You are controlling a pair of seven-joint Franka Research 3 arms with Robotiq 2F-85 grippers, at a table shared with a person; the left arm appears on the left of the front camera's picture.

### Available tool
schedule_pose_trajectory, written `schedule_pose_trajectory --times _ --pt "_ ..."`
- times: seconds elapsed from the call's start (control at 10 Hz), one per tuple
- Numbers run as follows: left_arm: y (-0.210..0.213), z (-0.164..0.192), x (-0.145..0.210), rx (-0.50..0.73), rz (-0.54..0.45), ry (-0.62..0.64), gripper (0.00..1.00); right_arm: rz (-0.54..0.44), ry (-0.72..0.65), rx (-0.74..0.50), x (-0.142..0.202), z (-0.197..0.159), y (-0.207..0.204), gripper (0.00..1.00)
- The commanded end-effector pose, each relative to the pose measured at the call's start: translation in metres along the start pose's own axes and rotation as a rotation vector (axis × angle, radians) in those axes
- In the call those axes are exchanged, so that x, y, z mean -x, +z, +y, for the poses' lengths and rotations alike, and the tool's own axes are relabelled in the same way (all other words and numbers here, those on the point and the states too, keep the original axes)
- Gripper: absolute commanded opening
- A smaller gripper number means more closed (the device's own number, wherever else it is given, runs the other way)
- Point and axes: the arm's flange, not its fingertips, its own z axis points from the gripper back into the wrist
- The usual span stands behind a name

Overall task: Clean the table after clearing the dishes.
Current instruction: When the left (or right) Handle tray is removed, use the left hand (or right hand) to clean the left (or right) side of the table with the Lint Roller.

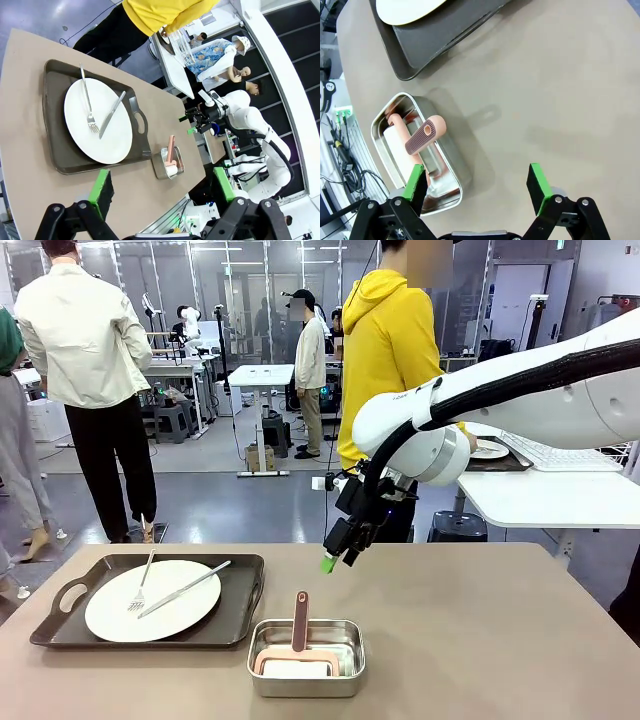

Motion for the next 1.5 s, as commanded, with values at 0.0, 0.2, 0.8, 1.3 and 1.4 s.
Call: schedule_pose_trajectory --times 0.0,0.2,0.8,1.3,1.4 --pt "0.003 -0.002 0.001 0.01 -0.005 -0.004 1.0 0.075 0.146 -0.028 -0.025 0.003 -0.002 1.0" --pt "0.003 -0.002 0.001 0.01 -0.005 -0.004 1.0 0.226 0.278 -0.028 -0.064 0.001 -0.012 1.0" --pt "0.003 -0.002 0.001 0.01 -0.005 -0.004 1.0 0.428 0.507 -0.103 -0.144 -0.014 -0.06 1.0" --pt "0.003 -0.002 0.001 0.01 -0.005 -0.004 1.0 0.553 0.506 -0.263 -0.144 -0.003 -0.095 1.0" --pt "0.003 -0.002 0.001 0.01 -0.005 -0.004 1.0 0.556 0.505 -0.267 -0.141 0.002 -0.101 1.0"
